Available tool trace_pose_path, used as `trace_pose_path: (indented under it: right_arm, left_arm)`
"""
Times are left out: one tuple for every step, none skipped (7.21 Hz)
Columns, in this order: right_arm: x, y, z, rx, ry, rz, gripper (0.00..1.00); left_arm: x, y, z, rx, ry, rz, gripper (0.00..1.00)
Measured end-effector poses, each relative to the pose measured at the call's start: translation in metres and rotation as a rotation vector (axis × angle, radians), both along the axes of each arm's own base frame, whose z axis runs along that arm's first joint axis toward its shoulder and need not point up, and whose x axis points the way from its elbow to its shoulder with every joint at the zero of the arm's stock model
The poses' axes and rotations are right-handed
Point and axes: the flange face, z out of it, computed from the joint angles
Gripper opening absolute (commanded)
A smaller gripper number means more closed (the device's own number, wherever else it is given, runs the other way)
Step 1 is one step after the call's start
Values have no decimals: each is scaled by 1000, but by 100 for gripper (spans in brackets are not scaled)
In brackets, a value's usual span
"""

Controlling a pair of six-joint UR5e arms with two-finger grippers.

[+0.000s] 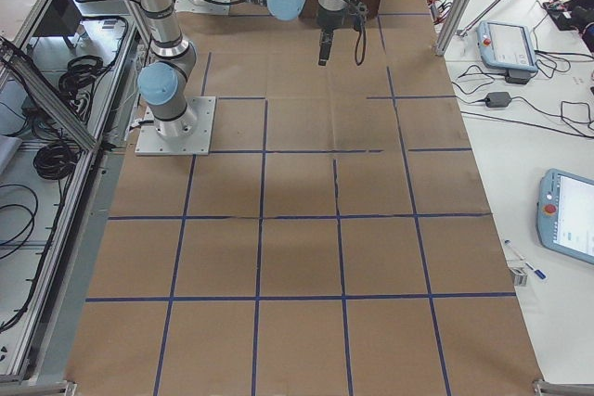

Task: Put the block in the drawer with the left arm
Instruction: 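Carry the yellow cube into the open drawer and release it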

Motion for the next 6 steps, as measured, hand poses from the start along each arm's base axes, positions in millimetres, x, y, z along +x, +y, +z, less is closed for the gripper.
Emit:
trace_pose_path:
  right_arm:
    - [0, 0, 0, 0, 0, 1, 100]
    - [0, 0, 0, 0, 0, 1, 100]
    - [0, 0, 0, 0, 0, 1, 100]
    - [0, 0, 0, 0, 0, 1, 100]
    - [0, 0, 0, 0, 0, 0, 100]
    - [0, 0, 0, 0, 0, 1, 100]
  left_arm:
    - [2, -5, -8, 0, -1, 0, 6]
    - [2, -11, -15, -6, -6, -8, 6]
    - [-2, -16, -20, -17, -13, -18, 6]
    - [-7, -19, -25, -19, -15, -26, 6]
    - [-9, -21, -29, -17, -13, -31, 12]
    - [-9, -23, -33, -14, -11, -33, 26]
